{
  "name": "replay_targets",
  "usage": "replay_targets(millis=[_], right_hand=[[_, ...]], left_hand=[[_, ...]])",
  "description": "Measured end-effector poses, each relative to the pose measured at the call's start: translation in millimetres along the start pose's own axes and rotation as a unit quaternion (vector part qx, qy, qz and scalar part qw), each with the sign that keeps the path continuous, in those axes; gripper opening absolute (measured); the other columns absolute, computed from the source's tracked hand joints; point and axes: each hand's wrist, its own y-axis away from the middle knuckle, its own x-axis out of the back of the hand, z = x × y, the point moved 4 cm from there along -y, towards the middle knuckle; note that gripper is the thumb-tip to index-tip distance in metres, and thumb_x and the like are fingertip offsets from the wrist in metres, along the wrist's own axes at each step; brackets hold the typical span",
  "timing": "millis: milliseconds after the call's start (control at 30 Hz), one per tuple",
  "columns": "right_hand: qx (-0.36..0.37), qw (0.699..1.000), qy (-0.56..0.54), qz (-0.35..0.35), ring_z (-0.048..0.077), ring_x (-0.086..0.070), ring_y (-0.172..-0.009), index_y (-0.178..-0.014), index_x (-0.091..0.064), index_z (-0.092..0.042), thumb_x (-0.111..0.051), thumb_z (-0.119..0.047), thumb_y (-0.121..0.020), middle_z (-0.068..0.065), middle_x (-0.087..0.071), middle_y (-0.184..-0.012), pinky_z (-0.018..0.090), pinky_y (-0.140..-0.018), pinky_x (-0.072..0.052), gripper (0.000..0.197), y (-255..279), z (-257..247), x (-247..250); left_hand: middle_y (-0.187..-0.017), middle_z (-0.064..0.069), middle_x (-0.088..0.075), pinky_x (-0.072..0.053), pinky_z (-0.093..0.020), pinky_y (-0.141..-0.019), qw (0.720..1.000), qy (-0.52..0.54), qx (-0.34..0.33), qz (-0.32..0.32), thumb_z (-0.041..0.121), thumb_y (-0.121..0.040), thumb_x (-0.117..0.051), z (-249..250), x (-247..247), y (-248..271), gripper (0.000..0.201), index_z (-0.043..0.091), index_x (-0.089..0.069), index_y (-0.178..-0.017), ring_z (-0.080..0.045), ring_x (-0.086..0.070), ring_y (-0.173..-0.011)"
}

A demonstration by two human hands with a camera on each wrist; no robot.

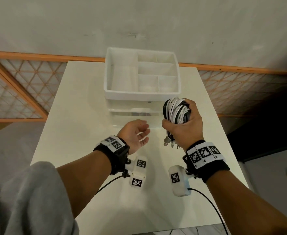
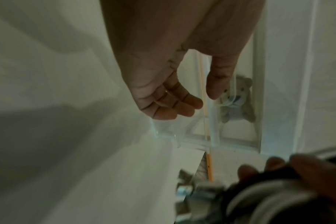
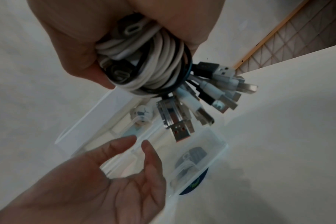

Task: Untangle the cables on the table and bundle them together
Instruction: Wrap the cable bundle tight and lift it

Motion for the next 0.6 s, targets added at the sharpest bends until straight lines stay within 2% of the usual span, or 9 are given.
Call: replay_targets(millis=[133, 233, 300, 333, 367, 433, 467, 533, 600], right_hand=[[0.013, 1.000, 0.000, -0.020, -0.003, -0.066, -0.070, -0.115, -0.052, -0.029, -0.083, 0.000, -0.065, -0.014, -0.066, -0.088, 0.014, -0.060, -0.053, 0.066, 1.0, -6.0, 0.5], [0.036, 0.999, 0.004, -0.033, -0.004, -0.066, -0.079, -0.117, -0.052, -0.027, -0.085, -0.001, -0.064, -0.015, -0.066, -0.094, 0.014, -0.070, -0.055, 0.067, -1.3, -20.0, -1.4], [0.051, 0.998, 0.000, -0.045, 0.001, -0.068, -0.083, -0.118, -0.053, -0.025, -0.085, -0.001, -0.063, -0.010, -0.067, -0.096, 0.018, -0.073, -0.057, 0.068, -4.0, -29.4, -4.6], [0.059, 0.997, 0.002, -0.052, 0.005, -0.069, -0.086, -0.120, -0.053, -0.023, -0.086, -0.003, -0.063, -0.007, -0.067, -0.099, 0.020, -0.074, -0.057, 0.069, -6.6, -32.9, -6.6], [0.069, 0.996, 0.005, -0.060, 0.007, -0.069, -0.087, -0.120, -0.053, -0.023, -0.086, -0.004, -0.062, -0.005, -0.067, -0.101, 0.020, -0.075, -0.057, 0.070, -7.8, -36.8, -9.9], [0.088, 0.993, 0.018, -0.081, 0.005, -0.067, -0.086, -0.120, -0.052, -0.023, -0.087, -0.005, -0.062, -0.006, -0.066, -0.100, 0.017, -0.074, -0.055, 0.070, -9.6, -42.6, -18.2], [0.097, 0.990, 0.032, -0.093, 0.005, -0.066, -0.084, -0.120, -0.052, -0.023, -0.087, -0.006, -0.062, -0.008, -0.065, -0.099, 0.015, -0.072, -0.054, 0.070, -10.1, -44.8, -23.0], [0.106, 0.984, 0.074, -0.126, 0.007, -0.066, -0.081, -0.121, -0.052, -0.024, -0.087, -0.010, -0.060, -0.009, -0.064, -0.095, 0.016, -0.069, -0.055, 0.071, -11.5, -47.7, -34.2], [0.106, 0.971, 0.127, -0.170, 0.011, -0.067, -0.081, -0.120, -0.052, -0.028, -0.086, -0.014, -0.058, -0.009, -0.064, -0.093, 0.019, -0.069, -0.057, 0.073, -13.9, -47.7, -46.6]], left_hand=[[-0.083, 0.000, -0.068, -0.047, -0.033, -0.067, 0.998, -0.046, 0.033, -0.009, 0.016, -0.084, -0.069, -37.6, 22.7, 20.7, 0.007, 0.016, -0.063, -0.086, -0.017, -0.063, -0.077], [-0.084, -0.003, -0.070, -0.049, -0.030, -0.064, 0.987, -0.153, 0.032, -0.025, 0.018, -0.087, -0.070, -37.8, 26.6, 45.0, 0.010, 0.015, -0.063, -0.093, -0.017, -0.065, -0.073], [-0.085, -0.004, -0.069, -0.049, -0.027, -0.061, 0.968, -0.245, -0.029, -0.042, 0.013, -0.088, -0.070, -20.6, 20.1, 61.9, 0.009, 0.013, -0.064, -0.095, -0.016, -0.065, -0.071], [-0.087, -0.004, -0.069, -0.049, -0.027, -0.060, 0.955, -0.279, -0.090, -0.041, 0.010, -0.089, -0.069, -7.3, 15.5, 67.5, 0.007, 0.012, -0.064, -0.095, -0.016, -0.065, -0.070], [-0.091, -0.004, -0.069, -0.049, -0.027, -0.059, 0.936, -0.313, -0.161, -0.029, 0.009, -0.090, -0.068, 5.8, 13.8, 71.6, 0.007, 0.012, -0.065, -0.095, -0.016, -0.065, -0.070], [-0.113, 0.000, -0.067, -0.052, -0.028, -0.063, 0.866, -0.423, -0.266, 0.018, 0.013, -0.091, -0.068, 25.3, 14.4, 74.6, 0.020, 0.017, -0.066, -0.110, -0.019, -0.067, -0.078], [-0.125, 0.004, -0.063, -0.053, -0.028, -0.073, 0.818, -0.506, -0.272, 0.038, 0.020, -0.091, -0.068, 27.7, 16.5, 73.0, 0.032, 0.021, -0.063, -0.123, -0.020, -0.067, -0.091], [-0.143, 0.005, -0.051, -0.045, -0.027, -0.095, 0.724, -0.653, -0.221, 0.044, 0.032, -0.092, -0.065, 18.3, 23.8, 68.0, 0.051, 0.023, -0.051, -0.140, -0.020, -0.059, -0.118], [-0.153, 0.002, -0.040, -0.039, -0.030, -0.108, 0.683, -0.703, -0.196, 0.017, 0.035, -0.094, -0.061, 5.4, 28.4, 67.8, 0.057, 0.020, -0.044, -0.146, -0.020, -0.051, -0.129]])
